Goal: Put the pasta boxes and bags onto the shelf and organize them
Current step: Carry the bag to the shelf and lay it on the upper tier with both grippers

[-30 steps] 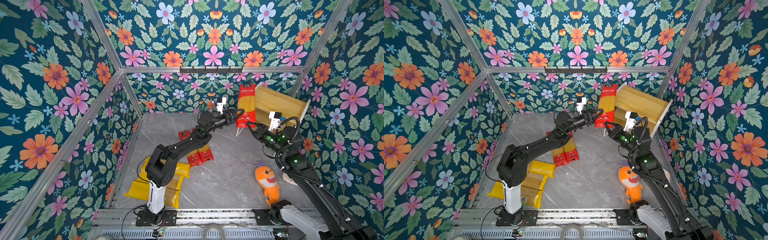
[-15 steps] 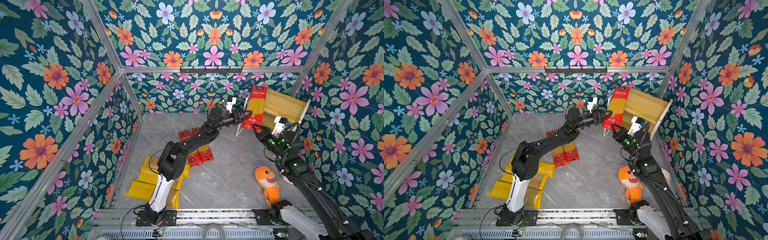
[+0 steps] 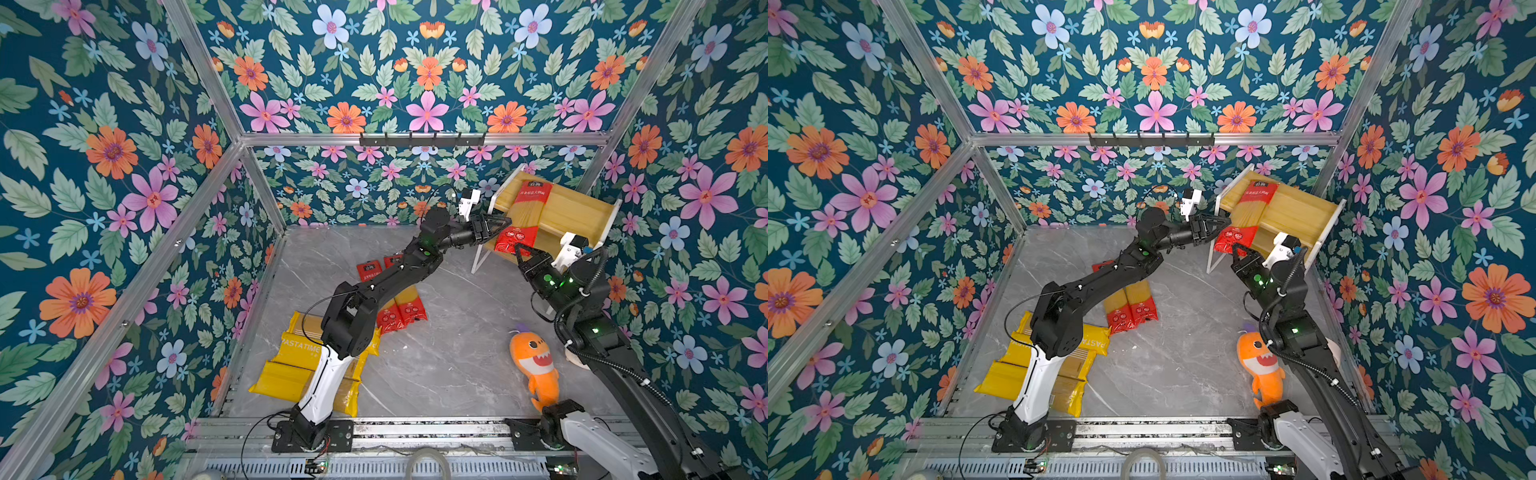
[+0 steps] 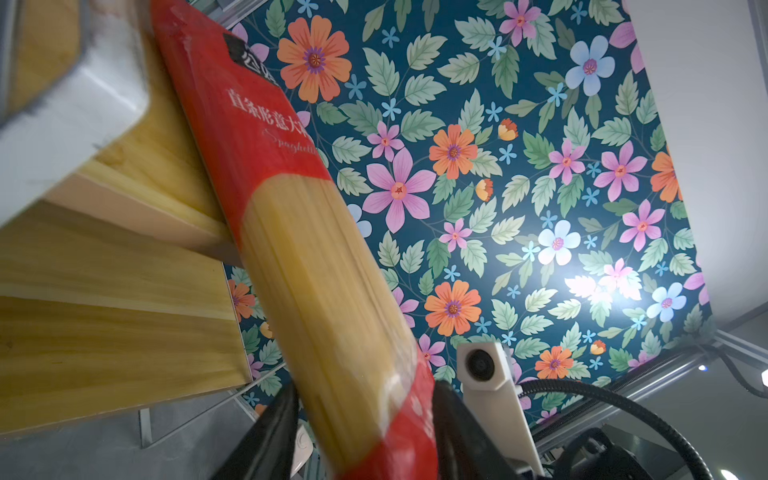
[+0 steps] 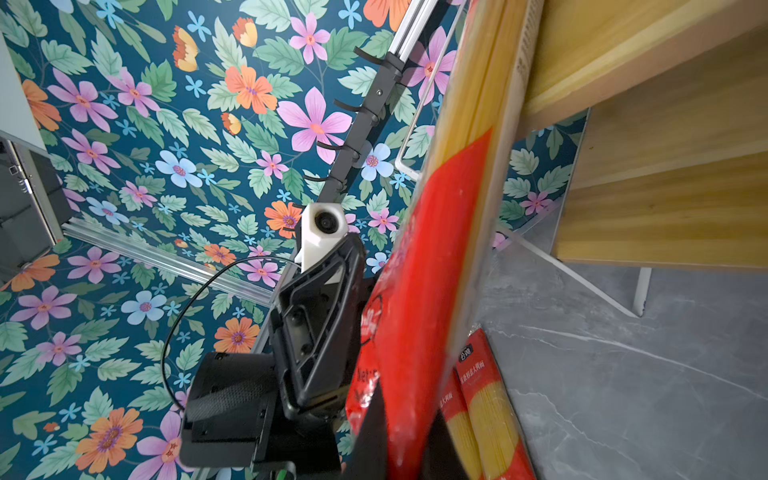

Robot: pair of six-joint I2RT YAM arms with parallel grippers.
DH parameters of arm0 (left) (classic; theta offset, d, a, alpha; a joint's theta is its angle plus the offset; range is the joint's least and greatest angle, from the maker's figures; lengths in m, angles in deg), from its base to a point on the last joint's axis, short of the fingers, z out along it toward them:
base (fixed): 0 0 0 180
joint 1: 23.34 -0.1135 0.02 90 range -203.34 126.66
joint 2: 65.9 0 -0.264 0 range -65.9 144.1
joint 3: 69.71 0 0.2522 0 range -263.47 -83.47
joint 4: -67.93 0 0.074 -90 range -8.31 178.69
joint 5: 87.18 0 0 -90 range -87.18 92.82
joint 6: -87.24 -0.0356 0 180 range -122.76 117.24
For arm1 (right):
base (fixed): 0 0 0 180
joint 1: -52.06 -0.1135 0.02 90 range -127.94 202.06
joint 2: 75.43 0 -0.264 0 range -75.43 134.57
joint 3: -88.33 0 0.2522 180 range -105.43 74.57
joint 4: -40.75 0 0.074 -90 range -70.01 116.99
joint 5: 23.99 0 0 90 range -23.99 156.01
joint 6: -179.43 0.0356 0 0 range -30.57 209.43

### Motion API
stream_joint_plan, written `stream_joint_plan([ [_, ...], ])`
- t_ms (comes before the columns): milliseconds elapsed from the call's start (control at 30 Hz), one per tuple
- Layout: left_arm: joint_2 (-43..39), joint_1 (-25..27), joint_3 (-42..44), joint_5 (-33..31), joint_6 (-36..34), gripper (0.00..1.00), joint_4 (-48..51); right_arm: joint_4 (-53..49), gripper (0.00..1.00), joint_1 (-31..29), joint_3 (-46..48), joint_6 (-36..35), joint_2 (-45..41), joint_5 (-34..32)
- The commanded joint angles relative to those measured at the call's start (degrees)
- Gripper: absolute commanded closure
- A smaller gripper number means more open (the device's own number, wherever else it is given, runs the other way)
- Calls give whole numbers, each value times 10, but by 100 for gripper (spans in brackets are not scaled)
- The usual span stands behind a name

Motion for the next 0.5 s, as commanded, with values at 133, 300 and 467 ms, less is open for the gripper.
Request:
stream_joint_plan([
  [133,-55,-15,76,-4,-15,30,-48,8,100,3,-46,19,36,-35],
  [300,-146,-36,225,-16,-69,28,-57,-65,100,13,-108,27,73,-49],
  [467,-222,-49,362,-41,-80,28,-91,-56,100,20,-142,36,105,-40],
])
